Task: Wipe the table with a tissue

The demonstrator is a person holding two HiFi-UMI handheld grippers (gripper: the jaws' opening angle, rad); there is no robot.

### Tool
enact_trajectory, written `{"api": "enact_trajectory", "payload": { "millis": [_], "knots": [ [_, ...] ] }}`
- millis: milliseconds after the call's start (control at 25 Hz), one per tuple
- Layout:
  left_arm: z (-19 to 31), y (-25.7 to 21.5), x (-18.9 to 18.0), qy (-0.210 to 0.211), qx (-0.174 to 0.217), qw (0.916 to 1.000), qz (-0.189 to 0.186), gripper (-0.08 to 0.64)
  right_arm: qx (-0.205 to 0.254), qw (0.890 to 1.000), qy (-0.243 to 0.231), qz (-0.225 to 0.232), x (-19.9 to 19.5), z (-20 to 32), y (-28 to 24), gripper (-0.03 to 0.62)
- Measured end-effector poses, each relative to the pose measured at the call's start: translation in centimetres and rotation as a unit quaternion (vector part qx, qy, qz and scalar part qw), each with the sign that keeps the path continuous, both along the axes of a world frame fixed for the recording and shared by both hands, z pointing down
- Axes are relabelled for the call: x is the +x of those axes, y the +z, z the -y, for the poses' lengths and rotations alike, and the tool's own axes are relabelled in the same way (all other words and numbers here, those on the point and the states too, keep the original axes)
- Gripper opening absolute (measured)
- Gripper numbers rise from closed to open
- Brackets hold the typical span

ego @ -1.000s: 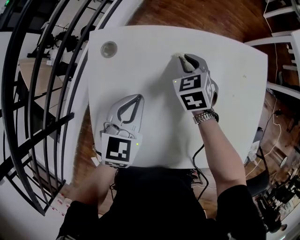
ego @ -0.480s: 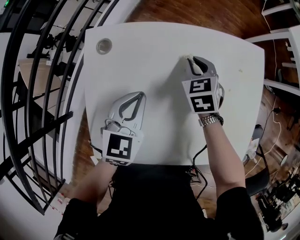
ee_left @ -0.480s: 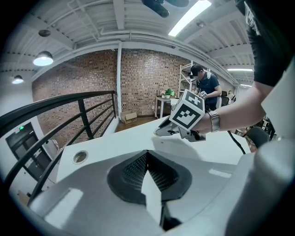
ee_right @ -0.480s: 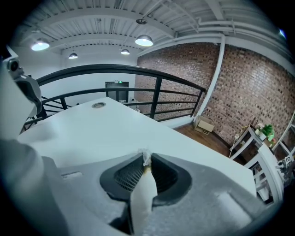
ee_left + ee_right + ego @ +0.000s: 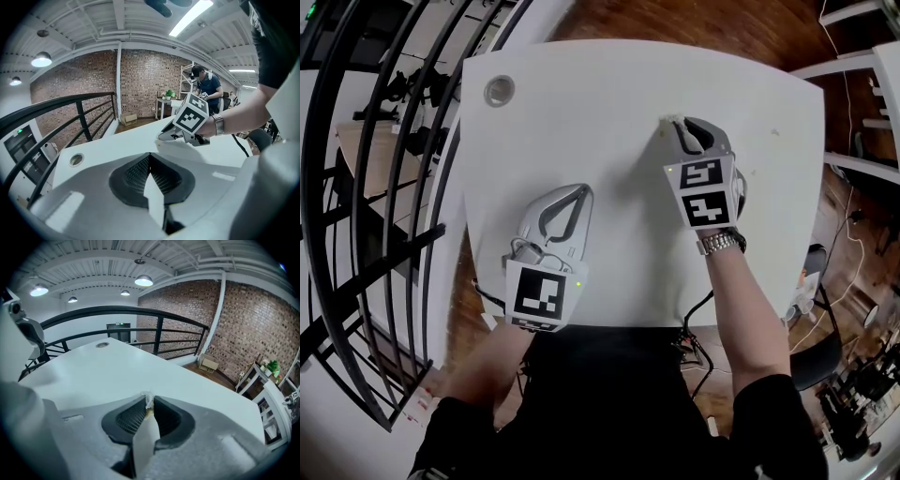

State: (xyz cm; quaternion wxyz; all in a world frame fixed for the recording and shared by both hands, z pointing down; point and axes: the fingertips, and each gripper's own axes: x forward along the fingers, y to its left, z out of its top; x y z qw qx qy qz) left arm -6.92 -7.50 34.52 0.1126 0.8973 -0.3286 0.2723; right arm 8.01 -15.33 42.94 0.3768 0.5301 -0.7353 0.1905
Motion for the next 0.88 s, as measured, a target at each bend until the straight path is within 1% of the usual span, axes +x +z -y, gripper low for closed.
{"api": "enact_trajectory", "payload": {
  "millis": [200,520,720,880],
  "knots": [
    [-0.4,0.1,0.2,0.001,-0.001,1.0000,0.005,0.017,-0.010,1.000,-0.007,0.006,-0.5,-0.6,0.9,0.044],
    [-1.0,0.3,0.1,0.002,-0.001,0.9999,0.011,0.017,-0.005,1.000,-0.010,0.007,-1.1,-0.8,1.1,0.044],
    [-1.0,0.4,0.3,0.005,-0.002,0.9999,0.010,0.017,-0.010,1.000,-0.022,0.009,-2.0,-1.0,1.3,0.043],
    [-1.2,0.2,1.2,0.010,-0.001,0.9999,0.004,0.017,-0.012,0.999,-0.036,0.012,-2.8,-1.4,1.2,0.044]
  ]
}}
